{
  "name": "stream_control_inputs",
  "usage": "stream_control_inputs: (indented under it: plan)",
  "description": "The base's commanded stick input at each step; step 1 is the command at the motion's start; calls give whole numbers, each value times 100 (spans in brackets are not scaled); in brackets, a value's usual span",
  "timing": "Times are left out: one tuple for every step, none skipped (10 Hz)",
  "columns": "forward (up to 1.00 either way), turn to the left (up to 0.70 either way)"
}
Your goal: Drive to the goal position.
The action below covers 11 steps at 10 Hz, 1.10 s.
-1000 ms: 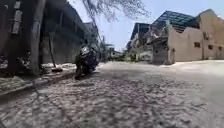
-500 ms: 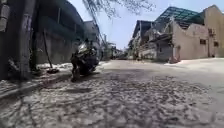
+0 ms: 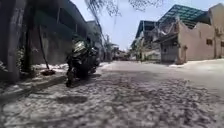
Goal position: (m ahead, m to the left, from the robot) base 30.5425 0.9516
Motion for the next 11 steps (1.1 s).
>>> stream_control_inputs:
  plan:
    - [100,-33]
    - [100,-34]
    - [100,-34]
    - [100,-33]
    - [100,-20]
    - [100,0]
    - [100,0]
    - [100,0]
    - [100,0]
    - [100,0]
    - [100,0]
